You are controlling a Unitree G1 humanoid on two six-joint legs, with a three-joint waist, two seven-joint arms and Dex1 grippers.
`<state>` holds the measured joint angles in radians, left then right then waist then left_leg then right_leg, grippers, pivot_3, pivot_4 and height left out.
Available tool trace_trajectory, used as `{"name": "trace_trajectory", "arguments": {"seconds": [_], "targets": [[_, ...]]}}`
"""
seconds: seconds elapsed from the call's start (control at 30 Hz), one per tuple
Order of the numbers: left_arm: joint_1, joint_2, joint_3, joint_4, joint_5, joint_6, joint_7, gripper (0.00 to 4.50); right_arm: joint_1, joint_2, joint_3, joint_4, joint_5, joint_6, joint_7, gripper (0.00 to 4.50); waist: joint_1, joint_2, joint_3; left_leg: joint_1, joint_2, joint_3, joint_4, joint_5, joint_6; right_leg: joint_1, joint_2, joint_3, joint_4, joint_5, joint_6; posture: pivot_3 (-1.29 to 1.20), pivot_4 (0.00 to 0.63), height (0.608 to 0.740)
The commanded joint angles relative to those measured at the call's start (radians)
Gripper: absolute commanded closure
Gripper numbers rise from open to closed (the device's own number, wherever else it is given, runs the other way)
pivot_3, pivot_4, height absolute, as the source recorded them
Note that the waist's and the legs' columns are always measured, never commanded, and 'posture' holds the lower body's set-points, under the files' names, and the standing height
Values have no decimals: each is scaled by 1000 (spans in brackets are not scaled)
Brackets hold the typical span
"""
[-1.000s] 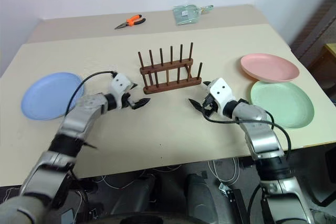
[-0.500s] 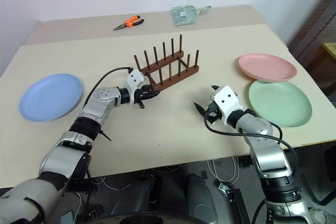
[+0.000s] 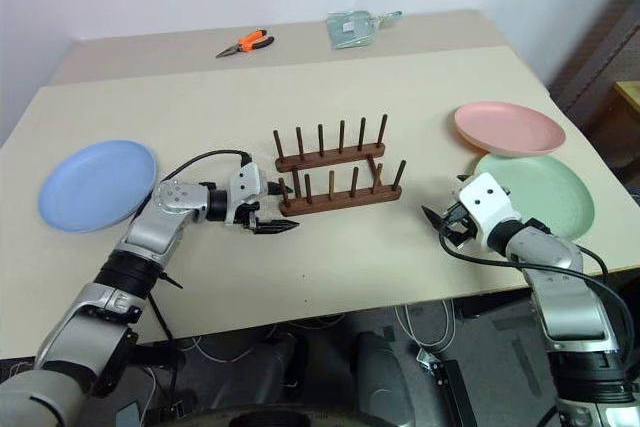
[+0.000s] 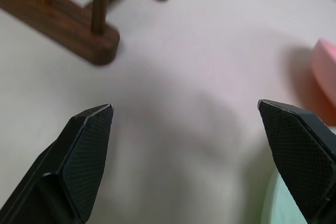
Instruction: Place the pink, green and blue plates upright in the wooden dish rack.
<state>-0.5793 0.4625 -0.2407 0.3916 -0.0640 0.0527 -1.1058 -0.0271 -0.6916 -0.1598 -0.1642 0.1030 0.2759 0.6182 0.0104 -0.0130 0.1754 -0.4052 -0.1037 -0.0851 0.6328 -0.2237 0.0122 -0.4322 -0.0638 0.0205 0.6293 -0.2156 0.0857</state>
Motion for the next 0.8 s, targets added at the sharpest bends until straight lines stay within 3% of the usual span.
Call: {"name": "trace_trajectory", "arguments": {"seconds": [0.03, 0.1, 0.2, 0.37, 0.4, 0.57, 0.8], "targets": [[50, 65, 17, -26, 28, 58, 19, 51, 3, -7, -11, -44, 23, -17, 24, 0, -2, 0, 0, 0, 0, 0, 0, 0, 0, 0, 0, 0, 0, 0, 0, 0, 150, 729], [136, 132, 55, -125, -11, 162, 5, 0, 10, -1, 10, -72, 46, 1, 57, 498, -14, 0, -1, 0, 0, 0, -1, 0, 0, 0, 0, 0, 0, 0, 0, 0, 150, 729], [258, 179, 109, -321, -119, 310, -5, 892, 17, 10, 45, -106, 66, 20, 82, 1874, -30, 2, -2, 2, 3, 1, -3, 0, 0, 0, 2, 1, 0, -1, -1, 0, 150, 729], [374, 176, 94, -562, -196, 474, 39, 3359, -8, 43, 108, -108, 65, 45, 86, 4447, -15, 3, -2, 2, 3, 1, -1, -1, 0, 2, 2, 0, -1, -2, -4, 0, 150, 729], [380, 149, 73, -587, -187, 483, 69, 3848, -20, 50, 127, -99, 57, 47, 86, 4500, -6, 3, -2, 2, 3, 1, -1, -1, 0, 3, 1, 0, -2, -3, -4, 0, 150, 729], [359, -39, 27, -565, -135, 530, 285, 3848, -103, 88, 223, 0, -26, 33, 41, 4500, 17, 3, -3, 1, 3, 1, 1, -1, 0, 6, 0, -3, -7, -3, -4, 0, 150, 729], [235, -172, 24, -308, -14, 444, 534, 3848, -262, 152, 297, 213, -152, -25, -57, 4500, 28, 3, -4, 7, 3, 1, 1, -1, 0, 12, 1, -3, -7, -2, -4, 0, 150, 729]]}}
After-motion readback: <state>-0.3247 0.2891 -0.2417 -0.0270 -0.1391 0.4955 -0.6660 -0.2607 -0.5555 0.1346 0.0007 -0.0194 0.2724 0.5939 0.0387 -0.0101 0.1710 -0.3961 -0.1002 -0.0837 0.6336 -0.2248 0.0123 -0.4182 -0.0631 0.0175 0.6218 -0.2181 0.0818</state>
